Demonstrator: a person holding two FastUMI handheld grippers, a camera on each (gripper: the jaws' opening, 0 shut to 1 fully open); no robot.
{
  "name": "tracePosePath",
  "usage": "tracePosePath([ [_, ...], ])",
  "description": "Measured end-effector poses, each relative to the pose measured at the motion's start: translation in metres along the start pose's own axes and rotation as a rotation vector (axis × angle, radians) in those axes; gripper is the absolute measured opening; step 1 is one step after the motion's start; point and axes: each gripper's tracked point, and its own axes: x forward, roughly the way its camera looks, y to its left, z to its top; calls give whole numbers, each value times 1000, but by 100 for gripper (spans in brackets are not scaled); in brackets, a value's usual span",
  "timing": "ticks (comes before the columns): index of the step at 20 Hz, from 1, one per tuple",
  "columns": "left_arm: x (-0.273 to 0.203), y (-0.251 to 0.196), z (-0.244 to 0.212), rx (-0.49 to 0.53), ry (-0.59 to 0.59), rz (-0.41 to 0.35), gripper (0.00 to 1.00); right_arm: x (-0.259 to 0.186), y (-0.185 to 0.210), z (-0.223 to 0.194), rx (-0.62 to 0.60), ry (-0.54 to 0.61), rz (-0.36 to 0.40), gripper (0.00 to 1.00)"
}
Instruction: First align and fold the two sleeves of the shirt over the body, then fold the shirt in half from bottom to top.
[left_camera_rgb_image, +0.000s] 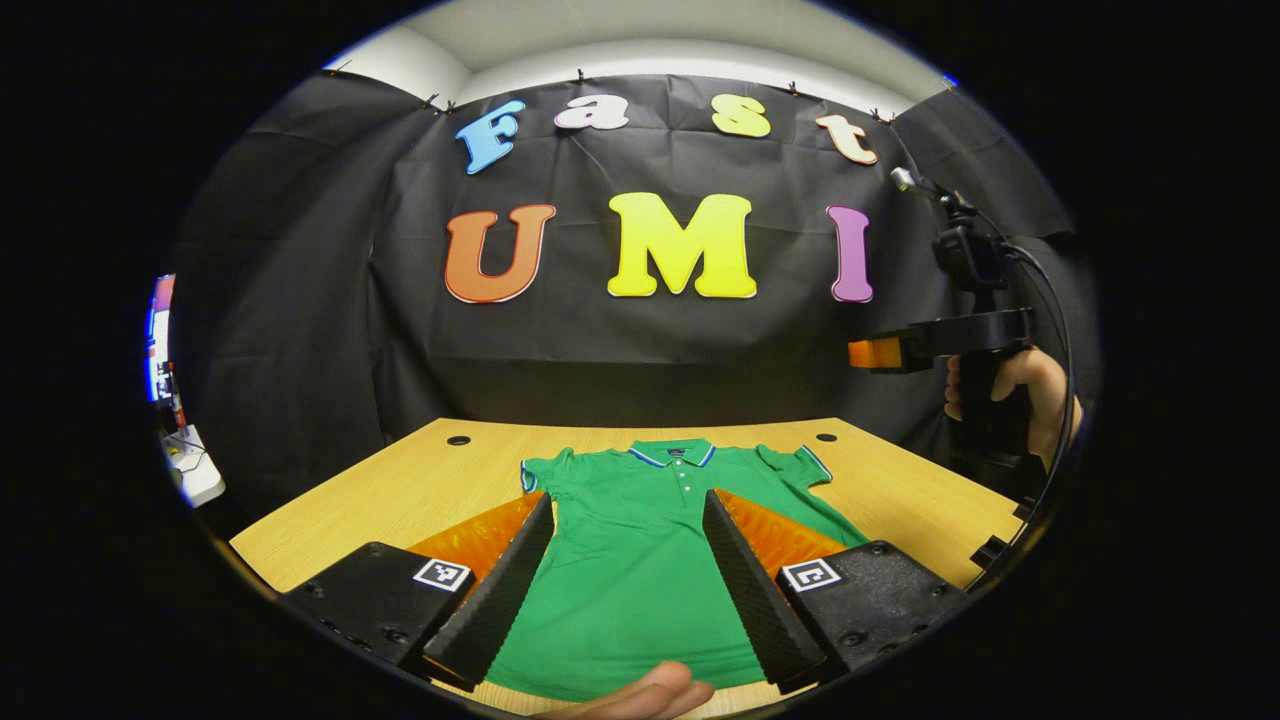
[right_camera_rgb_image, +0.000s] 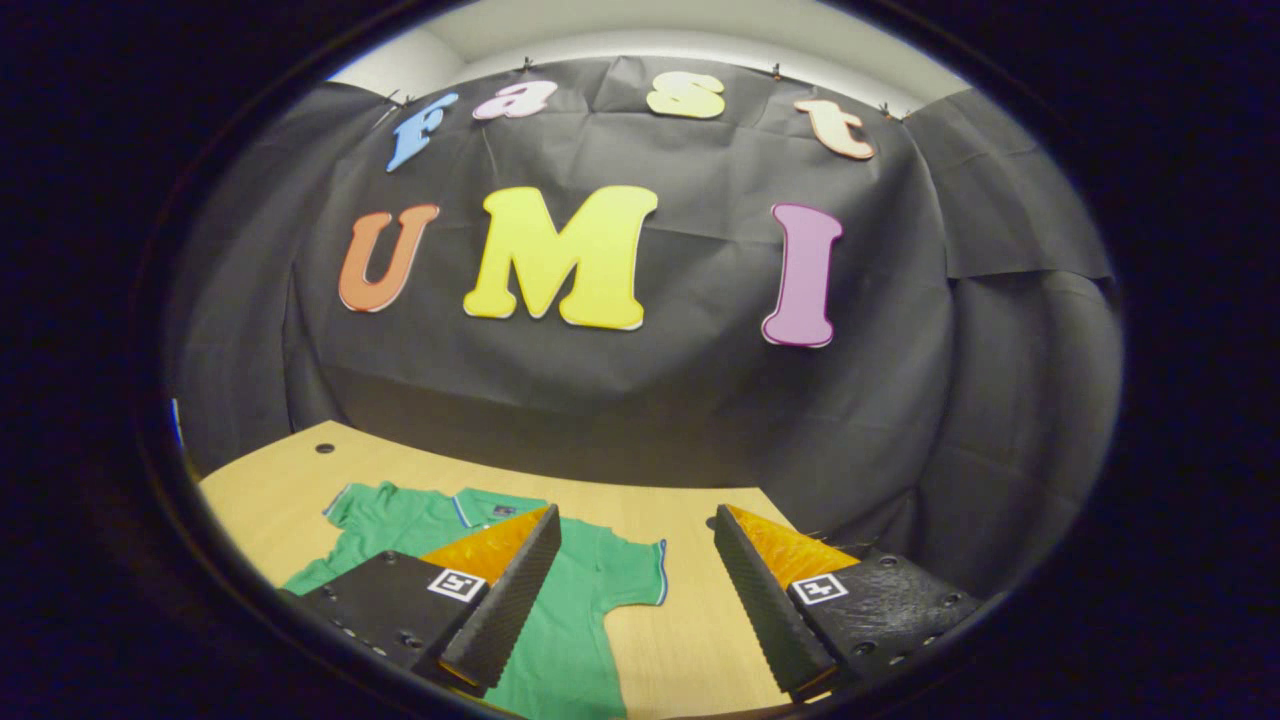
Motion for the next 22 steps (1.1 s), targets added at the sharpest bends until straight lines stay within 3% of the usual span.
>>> tracePosePath([
  [4,20,18,-15,-31,21,44,97,79,-13,-56,-39,180,-26,95],
  [8,32,31,-29,-39,48,75,98,138,-29,-102,-74,290,-54,97],
  [9,35,31,-32,-41,52,75,98,151,-30,-111,-62,317,-45,94],
  [11,39,33,-33,-39,48,83,98,167,-28,-127,-10,385,-22,97],
  [13,43,31,-37,-45,50,81,98,178,-28,-138,31,446,-7,86],
  [15,45,25,-43,-52,62,55,98,189,-30,-149,44,499,8,89],
  [17,48,21,-44,-34,63,43,98,193,-30,-159,55,570,21,80],
  [20,51,23,-47,-19,64,46,98,199,-20,-174,88,648,68,76],
  [22,53,23,-52,-24,76,44,98,204,-20,-181,97,673,65,57],
])
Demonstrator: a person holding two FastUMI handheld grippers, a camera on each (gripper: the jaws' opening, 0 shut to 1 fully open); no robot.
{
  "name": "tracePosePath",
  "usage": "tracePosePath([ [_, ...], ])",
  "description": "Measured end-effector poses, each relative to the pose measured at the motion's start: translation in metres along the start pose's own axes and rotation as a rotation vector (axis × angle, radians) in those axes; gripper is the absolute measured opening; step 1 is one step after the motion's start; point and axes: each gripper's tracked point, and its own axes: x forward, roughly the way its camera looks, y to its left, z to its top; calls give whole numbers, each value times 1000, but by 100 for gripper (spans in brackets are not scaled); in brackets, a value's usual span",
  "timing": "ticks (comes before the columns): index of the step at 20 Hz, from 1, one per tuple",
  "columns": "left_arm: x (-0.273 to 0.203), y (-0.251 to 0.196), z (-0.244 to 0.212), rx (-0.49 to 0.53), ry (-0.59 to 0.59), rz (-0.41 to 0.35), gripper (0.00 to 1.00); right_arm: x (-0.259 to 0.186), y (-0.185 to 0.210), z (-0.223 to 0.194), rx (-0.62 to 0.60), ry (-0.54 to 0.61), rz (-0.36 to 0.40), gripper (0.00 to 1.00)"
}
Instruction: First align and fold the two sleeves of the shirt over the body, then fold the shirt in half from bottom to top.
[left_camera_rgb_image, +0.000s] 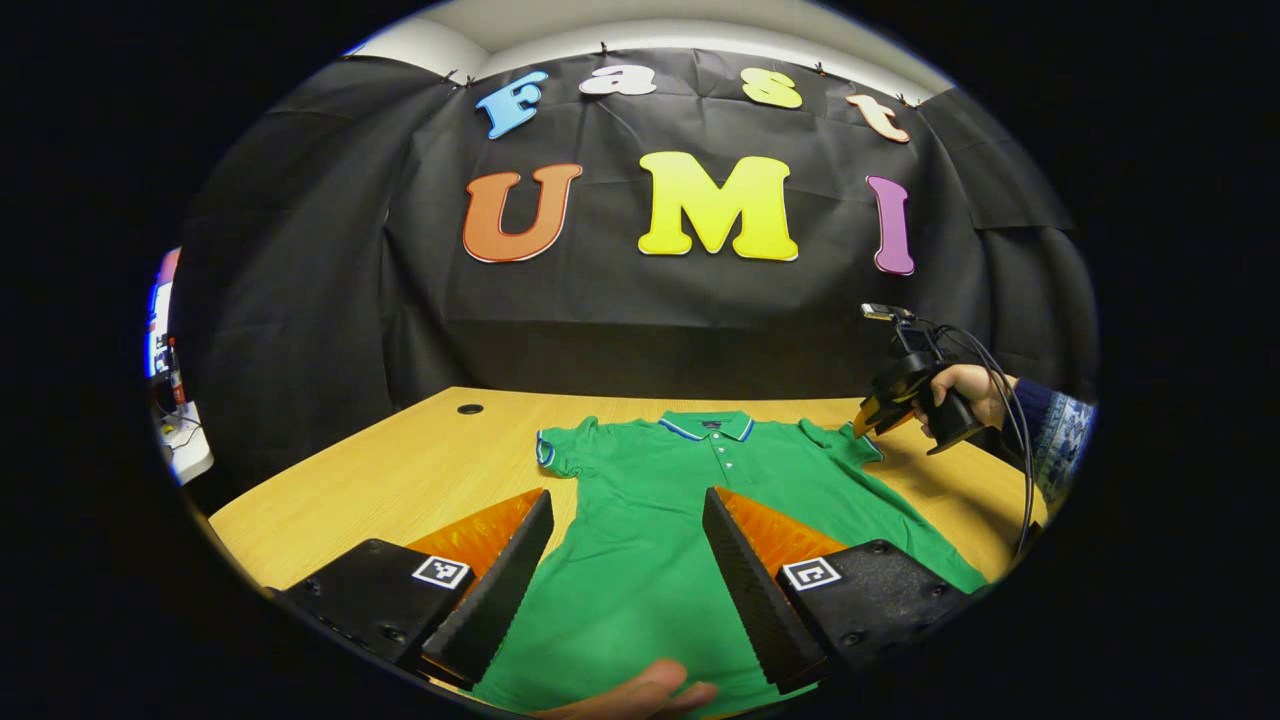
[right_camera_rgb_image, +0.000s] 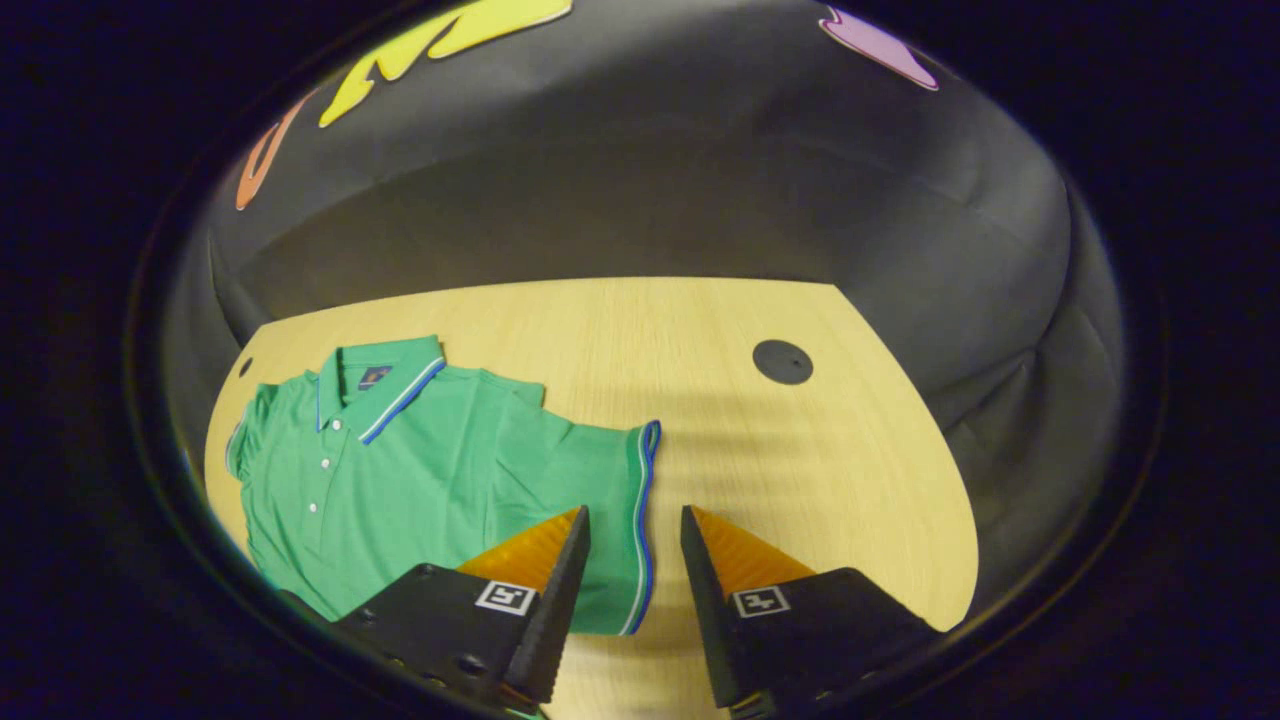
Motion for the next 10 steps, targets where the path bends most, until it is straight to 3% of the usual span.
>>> tracePosePath([
  [1,1,-1,-2,1,6,-1,98,5,-2,-1,2,6,-9,54],
  [2,1,-1,-3,2,9,-1,98,9,-3,-2,3,15,-12,57],
  [4,2,-1,-5,-2,11,-4,98,12,4,-1,25,20,13,40],
  [7,5,0,-11,-17,29,-8,98,21,9,0,55,25,51,34],
  [10,6,3,-12,-24,38,0,98,16,10,0,97,34,62,8],
])
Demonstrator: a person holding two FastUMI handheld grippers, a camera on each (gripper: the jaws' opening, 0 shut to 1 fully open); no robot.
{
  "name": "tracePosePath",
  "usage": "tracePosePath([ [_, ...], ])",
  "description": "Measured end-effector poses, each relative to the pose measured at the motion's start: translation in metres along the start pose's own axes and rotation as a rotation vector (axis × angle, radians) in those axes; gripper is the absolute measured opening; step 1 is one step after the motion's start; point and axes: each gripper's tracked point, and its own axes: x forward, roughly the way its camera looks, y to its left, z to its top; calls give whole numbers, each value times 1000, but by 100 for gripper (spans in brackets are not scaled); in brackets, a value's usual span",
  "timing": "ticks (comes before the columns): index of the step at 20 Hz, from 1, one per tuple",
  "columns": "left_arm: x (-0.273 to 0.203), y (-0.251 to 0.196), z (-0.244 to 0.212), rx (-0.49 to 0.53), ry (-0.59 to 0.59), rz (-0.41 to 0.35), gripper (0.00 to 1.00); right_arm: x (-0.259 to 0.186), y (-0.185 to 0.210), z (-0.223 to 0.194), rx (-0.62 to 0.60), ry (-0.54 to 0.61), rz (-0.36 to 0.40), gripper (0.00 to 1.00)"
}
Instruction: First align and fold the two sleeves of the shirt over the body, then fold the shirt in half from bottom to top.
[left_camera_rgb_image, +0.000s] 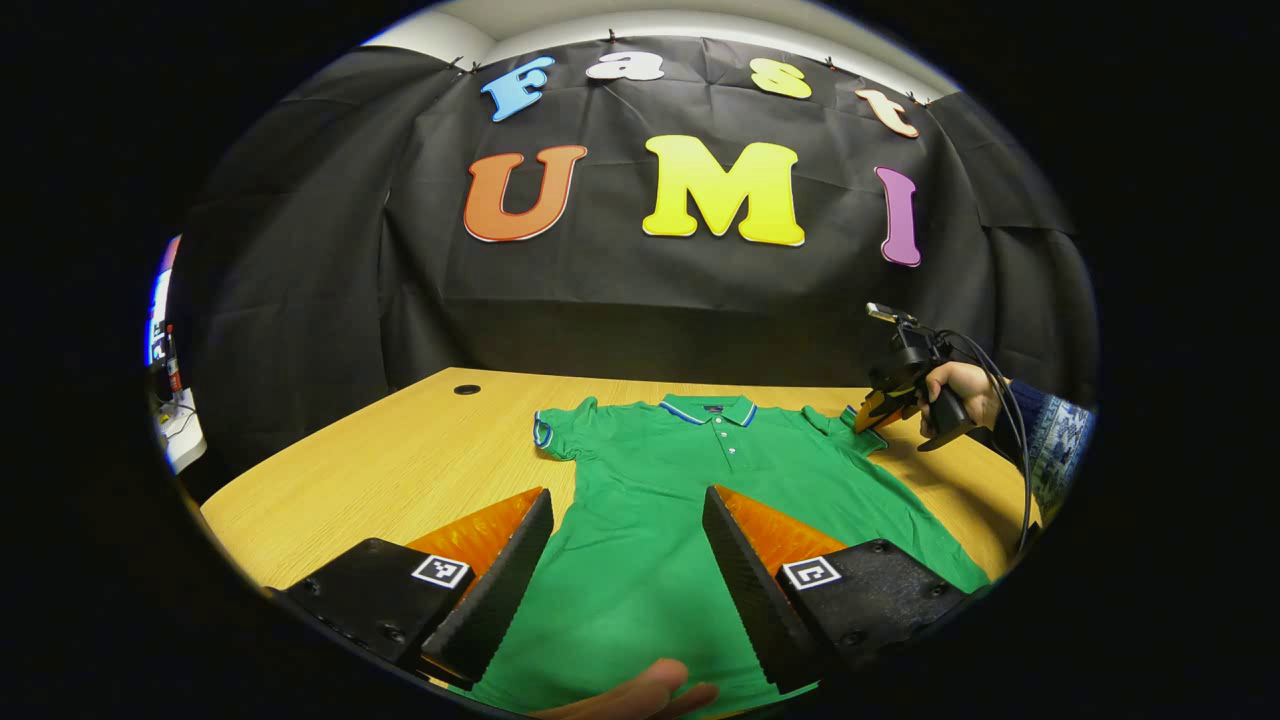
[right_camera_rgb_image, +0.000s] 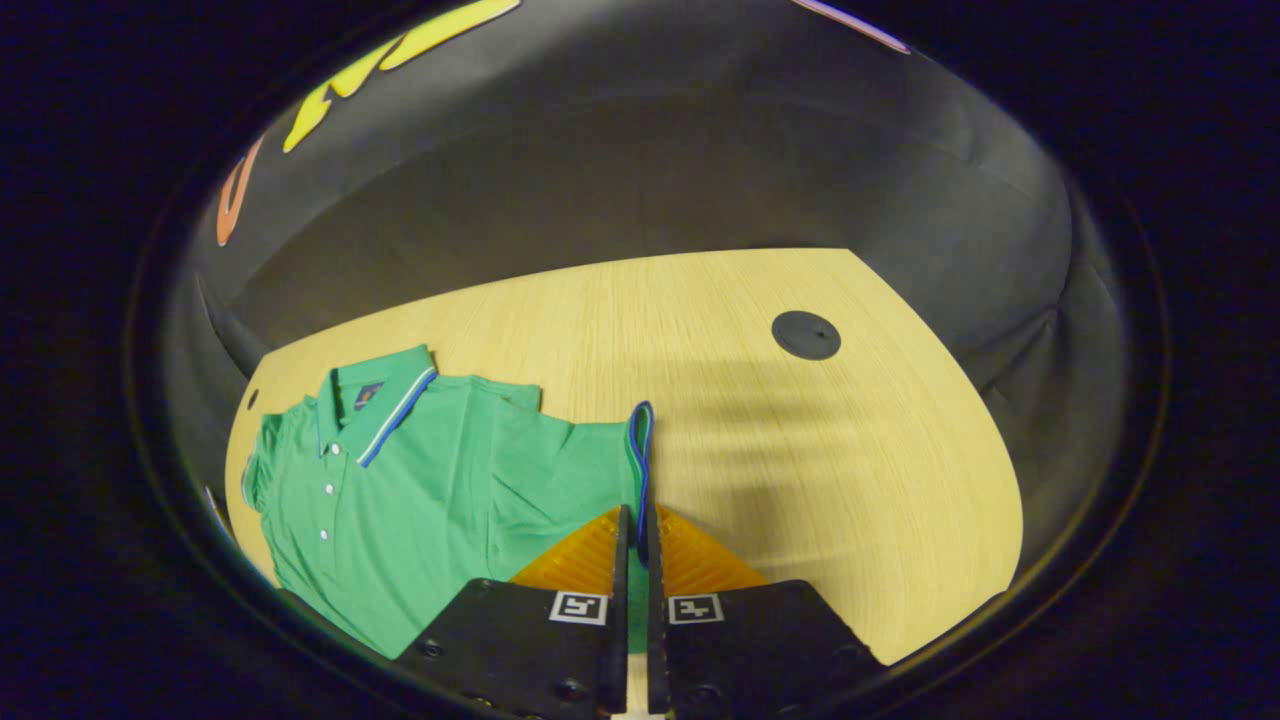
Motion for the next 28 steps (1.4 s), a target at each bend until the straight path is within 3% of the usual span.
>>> tracePosePath([
  [2,2,-2,-2,-3,3,-8,98,-4,1,2,-1,-9,-5,0],
  [8,5,-1,-8,-17,22,-11,98,-29,23,14,-35,-54,27,0],
  [16,2,6,-5,6,8,20,98,-56,99,14,-128,-90,84,0],
  [22,3,-4,-9,2,19,1,98,-56,162,3,-78,-59,163,1],
  [25,2,-2,-7,0,12,8,98,-59,160,-1,-105,-65,129,8],
  [28,5,-5,-14,-17,34,2,97,-70,152,-5,-102,-41,100,27],
])
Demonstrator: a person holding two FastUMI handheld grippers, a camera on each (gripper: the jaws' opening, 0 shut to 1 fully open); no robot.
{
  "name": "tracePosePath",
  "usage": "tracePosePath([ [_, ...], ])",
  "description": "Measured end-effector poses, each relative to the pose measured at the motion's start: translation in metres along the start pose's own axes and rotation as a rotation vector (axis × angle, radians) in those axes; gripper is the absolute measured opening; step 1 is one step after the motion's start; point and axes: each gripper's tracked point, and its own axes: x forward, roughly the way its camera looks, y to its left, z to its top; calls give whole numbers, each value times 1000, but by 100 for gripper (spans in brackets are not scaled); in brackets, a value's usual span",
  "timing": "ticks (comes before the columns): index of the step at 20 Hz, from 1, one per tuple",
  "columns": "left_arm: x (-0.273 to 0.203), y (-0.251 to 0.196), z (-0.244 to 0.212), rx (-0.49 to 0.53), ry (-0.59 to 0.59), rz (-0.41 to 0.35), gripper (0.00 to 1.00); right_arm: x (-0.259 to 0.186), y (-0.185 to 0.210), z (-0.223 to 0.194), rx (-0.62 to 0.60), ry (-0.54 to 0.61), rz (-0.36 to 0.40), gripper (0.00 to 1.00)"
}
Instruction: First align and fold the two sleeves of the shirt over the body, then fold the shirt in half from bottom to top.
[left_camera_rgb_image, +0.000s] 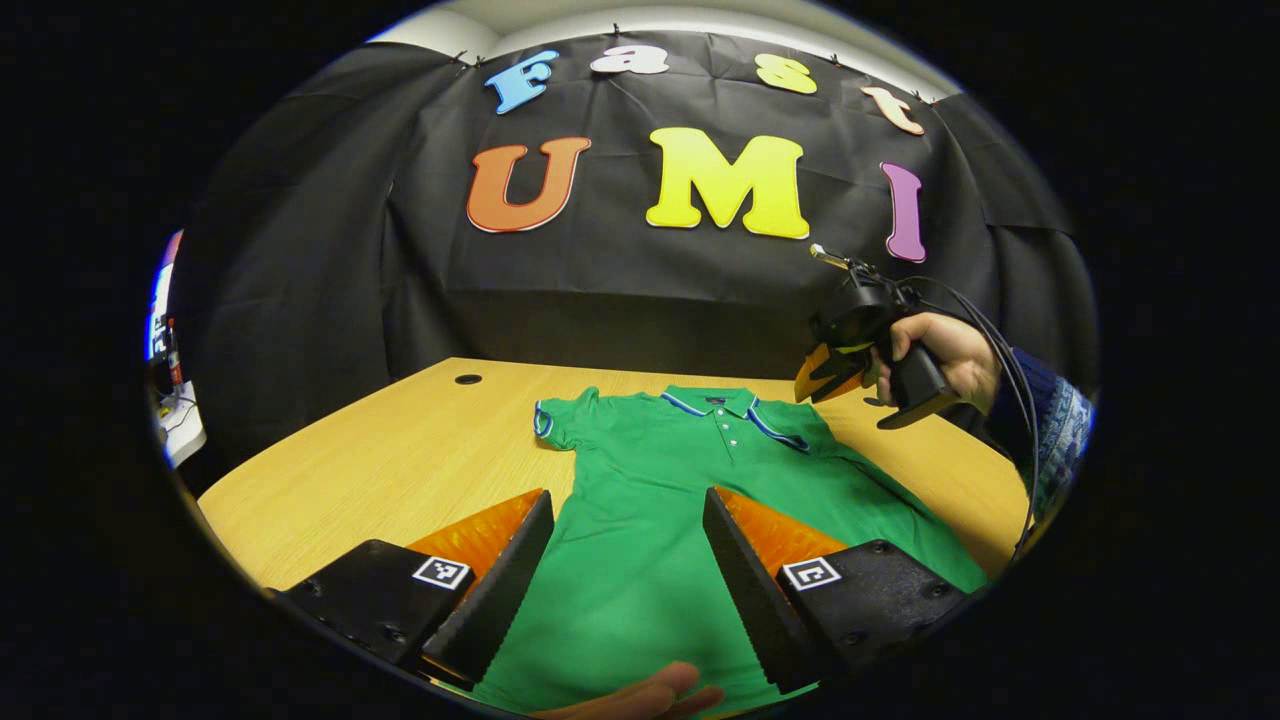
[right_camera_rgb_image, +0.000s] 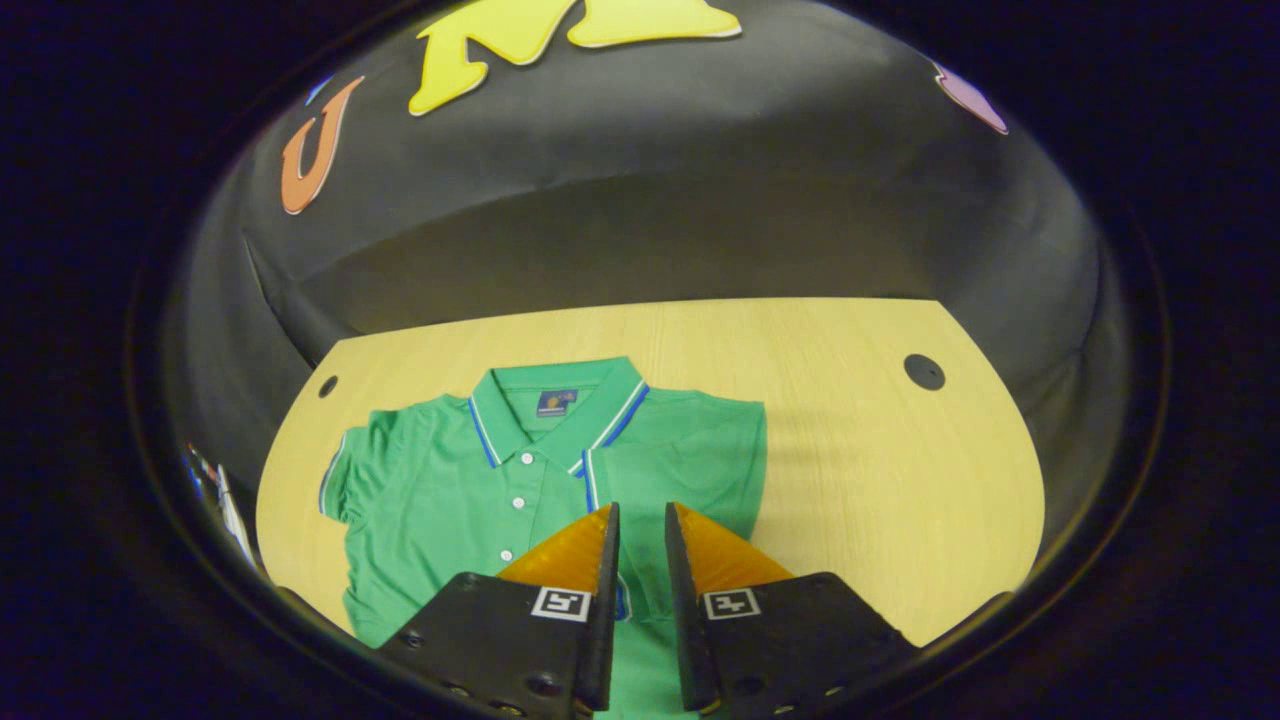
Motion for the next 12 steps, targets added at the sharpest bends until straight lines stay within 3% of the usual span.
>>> tracePosePath([
  [3,2,1,-6,5,16,13,98,-16,-9,-1,-27,-13,-11,42],
  [6,4,4,-11,24,33,34,98,-35,-17,-12,-31,-1,-12,53],
  [8,5,15,-8,46,32,67,98,-54,-19,-20,-35,-6,26,54],
  [9,7,21,-2,63,15,86,98,-63,-21,-24,-40,-15,35,65],
  [12,19,45,24,84,-22,151,97,-86,-39,-43,-95,-59,5,78],
])
